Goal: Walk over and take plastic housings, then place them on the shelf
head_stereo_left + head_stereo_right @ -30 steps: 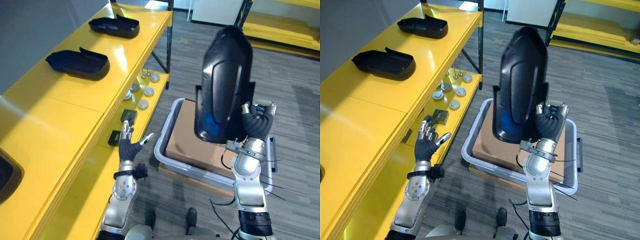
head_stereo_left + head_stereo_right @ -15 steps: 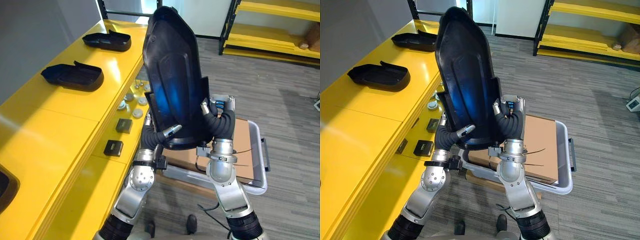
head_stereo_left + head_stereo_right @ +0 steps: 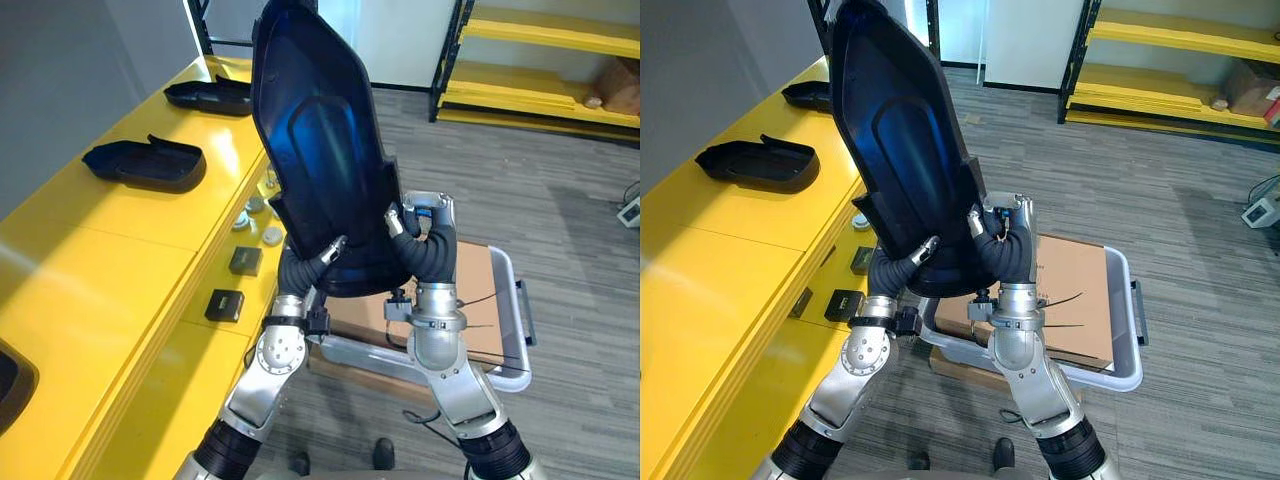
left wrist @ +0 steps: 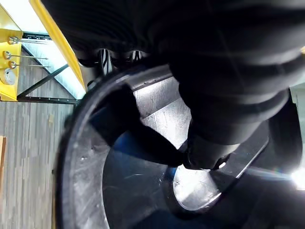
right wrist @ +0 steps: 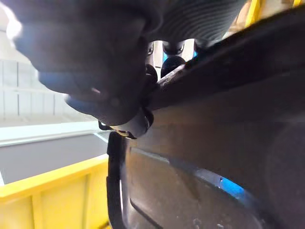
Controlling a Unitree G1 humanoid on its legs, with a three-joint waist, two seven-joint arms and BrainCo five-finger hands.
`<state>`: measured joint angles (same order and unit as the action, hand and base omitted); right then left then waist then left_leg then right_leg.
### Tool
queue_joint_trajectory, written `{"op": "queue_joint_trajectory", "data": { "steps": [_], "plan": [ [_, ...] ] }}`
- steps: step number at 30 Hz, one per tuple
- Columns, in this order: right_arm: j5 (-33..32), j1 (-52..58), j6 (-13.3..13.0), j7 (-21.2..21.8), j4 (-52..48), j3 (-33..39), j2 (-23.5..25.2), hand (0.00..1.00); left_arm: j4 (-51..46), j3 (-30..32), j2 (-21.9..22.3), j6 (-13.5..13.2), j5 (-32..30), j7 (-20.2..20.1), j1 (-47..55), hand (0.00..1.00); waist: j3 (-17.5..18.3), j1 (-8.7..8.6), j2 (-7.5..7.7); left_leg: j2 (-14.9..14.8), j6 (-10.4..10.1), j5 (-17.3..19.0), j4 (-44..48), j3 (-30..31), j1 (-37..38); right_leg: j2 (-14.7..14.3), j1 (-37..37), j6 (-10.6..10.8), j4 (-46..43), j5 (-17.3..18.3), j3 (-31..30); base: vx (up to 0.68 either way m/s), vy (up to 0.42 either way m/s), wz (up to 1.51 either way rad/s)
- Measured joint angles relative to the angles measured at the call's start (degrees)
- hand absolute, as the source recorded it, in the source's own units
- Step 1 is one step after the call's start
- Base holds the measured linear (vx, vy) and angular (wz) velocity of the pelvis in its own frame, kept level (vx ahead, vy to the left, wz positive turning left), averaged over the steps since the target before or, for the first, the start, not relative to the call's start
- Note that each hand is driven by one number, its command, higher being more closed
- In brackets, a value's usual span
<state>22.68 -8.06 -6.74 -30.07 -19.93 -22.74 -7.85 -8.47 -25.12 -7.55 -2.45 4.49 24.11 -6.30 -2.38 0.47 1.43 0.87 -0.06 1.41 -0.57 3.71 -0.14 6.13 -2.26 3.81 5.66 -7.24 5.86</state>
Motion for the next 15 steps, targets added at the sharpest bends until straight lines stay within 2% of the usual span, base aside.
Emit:
{"op": "queue_joint_trajectory", "data": {
  "steps": [4,8,11,15],
  "plan": [
    [-3.1,0.1,-0.7,0.5,0.6,1.0,0.2,0.0,0.0,0.7,0.2,0.6,-0.9,-0.1,0.1,1.0,0.1,-0.04,0.02,0.0,0.0,0.0,0.0,-0.8,0.2,0.0,0.0,0.0,0.0,-0.1,-0.4,-0.03,-0.002,-0.05],
    [-9.5,0.2,-2.0,3.4,0.5,3.5,0.8,0.0,1.4,2.3,1.5,1.0,-3.3,-0.2,0.1,1.0,0.4,0.04,0.1,0.0,0.0,0.0,0.0,-0.9,0.4,0.0,0.0,0.1,0.0,-0.2,-1.0,-0.01,-0.003,-0.06],
    [-17.8,0.2,-3.4,7.4,-0.1,6.3,1.7,0.0,4.9,3.4,3.1,1.8,-4.5,-0.5,0.3,1.0,1.0,0.13,0.23,0.0,0.0,0.0,-0.3,-1.1,0.6,-0.1,0.0,0.1,0.0,-0.2,-1.1,-0.01,-0.003,-0.02],
    [-26.1,0.2,-5.8,10.3,-4.7,9.9,3.0,0.0,8.5,4.4,3.3,2.4,-5.4,-1.8,1.2,1.0,1.0,0.03,0.25,0.0,0.0,0.0,-0.5,-1.1,0.7,-0.1,0.0,0.1,0.0,-0.1,-1.1,0.0,0.0,0.0]
  ]
}}
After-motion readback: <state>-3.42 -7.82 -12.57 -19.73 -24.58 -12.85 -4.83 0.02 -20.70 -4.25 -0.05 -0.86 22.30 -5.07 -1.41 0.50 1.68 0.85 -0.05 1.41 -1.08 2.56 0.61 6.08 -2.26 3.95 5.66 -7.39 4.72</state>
